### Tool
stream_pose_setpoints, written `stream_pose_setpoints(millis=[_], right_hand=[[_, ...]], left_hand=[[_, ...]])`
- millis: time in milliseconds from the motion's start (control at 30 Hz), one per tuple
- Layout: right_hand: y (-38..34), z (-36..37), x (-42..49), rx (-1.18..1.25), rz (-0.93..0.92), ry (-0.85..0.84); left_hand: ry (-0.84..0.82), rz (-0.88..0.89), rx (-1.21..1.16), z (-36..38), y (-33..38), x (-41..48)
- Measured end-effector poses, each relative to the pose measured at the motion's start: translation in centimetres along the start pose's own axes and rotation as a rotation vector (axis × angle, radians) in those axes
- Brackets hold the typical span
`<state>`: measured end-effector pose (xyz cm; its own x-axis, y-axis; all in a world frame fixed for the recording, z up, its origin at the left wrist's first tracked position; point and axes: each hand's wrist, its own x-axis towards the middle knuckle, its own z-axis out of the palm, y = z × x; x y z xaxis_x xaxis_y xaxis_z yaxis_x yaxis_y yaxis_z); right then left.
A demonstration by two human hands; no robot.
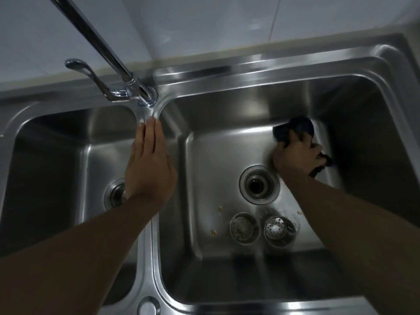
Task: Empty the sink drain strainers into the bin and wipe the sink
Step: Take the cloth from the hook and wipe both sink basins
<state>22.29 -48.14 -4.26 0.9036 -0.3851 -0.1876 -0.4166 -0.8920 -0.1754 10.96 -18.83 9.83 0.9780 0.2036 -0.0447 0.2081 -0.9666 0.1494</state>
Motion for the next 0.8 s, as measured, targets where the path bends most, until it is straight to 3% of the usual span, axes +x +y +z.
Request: stream_pose_setpoints(millis=[33,100,267,433,500,633,700,800], right_hand=[[-1.4,0.2,-0.8,0.033,0.104,-0.026],[-3.7,0.8,-2.8,0.006,-0.006,-0.067],[-7.4,2.5,-8.7,-0.127,-0.674,-0.162],[-5.7,2.8,-11.3,-0.167,-1.455,-0.320],[-5.9,2.3,-9.9,-0.223,-1.501,-0.390],[-7.0,1.8,-10.4,-0.174,-1.106,-0.296],[-6.9,2.4,-12.2,-0.172,-1.202,-0.301],[-5.6,2.7,-13.7,-0.165,-1.474,-0.469]], left_hand=[[-0.003,-0.002,-0.001,0.0,0.0,0.0],[-0.006,-0.003,0.000,0.0,0.0,0.0],[0.001,-0.011,-0.008,0.2,-0.1,0.0],[-0.011,-0.011,-0.004,0.2,-0.1,0.0],[-0.011,-0.012,-0.002,0.2,-0.1,0.0],[-0.007,-0.010,-0.003,0.2,-0.1,0.0],[-0.008,-0.011,0.000,0.3,-0.2,0.0],[-0.003,-0.002,0.000,0.3,-0.3,0.0]])
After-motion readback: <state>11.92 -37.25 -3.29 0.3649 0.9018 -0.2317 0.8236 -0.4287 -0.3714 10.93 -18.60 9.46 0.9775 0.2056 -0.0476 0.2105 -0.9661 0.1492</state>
